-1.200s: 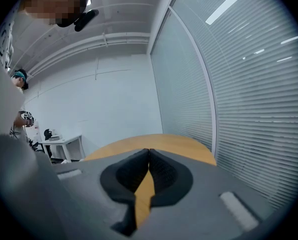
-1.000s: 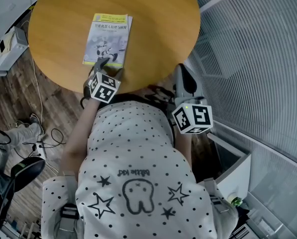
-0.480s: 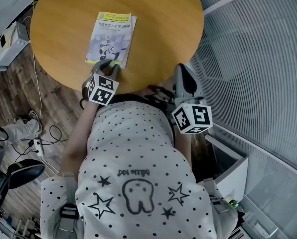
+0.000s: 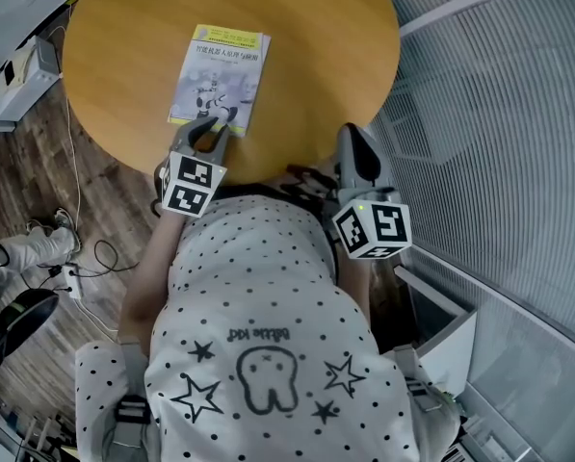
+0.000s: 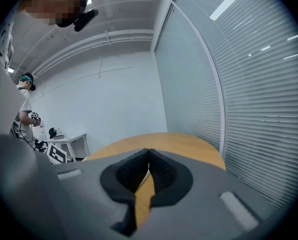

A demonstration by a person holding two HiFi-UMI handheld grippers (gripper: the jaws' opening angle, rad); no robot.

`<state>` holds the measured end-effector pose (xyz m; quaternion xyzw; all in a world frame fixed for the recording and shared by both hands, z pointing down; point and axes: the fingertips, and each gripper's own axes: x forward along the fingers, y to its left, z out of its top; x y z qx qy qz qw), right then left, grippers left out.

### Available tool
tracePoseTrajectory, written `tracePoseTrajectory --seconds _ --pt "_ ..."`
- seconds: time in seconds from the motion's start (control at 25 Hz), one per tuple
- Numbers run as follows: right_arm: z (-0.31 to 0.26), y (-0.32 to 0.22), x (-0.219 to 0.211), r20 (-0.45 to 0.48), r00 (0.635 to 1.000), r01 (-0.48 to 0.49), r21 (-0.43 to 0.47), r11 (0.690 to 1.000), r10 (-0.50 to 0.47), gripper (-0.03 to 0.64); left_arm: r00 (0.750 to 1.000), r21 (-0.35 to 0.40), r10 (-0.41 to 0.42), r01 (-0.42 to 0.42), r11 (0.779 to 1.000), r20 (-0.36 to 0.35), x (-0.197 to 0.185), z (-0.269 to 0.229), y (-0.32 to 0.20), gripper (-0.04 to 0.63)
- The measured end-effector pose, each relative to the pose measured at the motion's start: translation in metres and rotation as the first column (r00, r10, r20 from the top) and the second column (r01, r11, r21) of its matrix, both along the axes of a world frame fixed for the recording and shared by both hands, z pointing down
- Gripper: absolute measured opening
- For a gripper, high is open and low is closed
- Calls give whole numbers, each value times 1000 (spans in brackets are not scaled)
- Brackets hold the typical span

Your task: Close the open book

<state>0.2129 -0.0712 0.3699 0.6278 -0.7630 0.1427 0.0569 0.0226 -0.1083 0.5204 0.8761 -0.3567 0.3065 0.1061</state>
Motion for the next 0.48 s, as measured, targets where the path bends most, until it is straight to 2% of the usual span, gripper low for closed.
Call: tracePoseTrajectory --seconds 0.12,0.48 --pt "-2 -3 -1 -1 1000 9 3 1000 -9 5 999 18 -19 20 1000 -42 1 -13 -3 83" --pt "2 -5 -5 5 1000 26 10 1000 -26 5 990 97 -75 87 991 -124 -6 -49 -17 13"
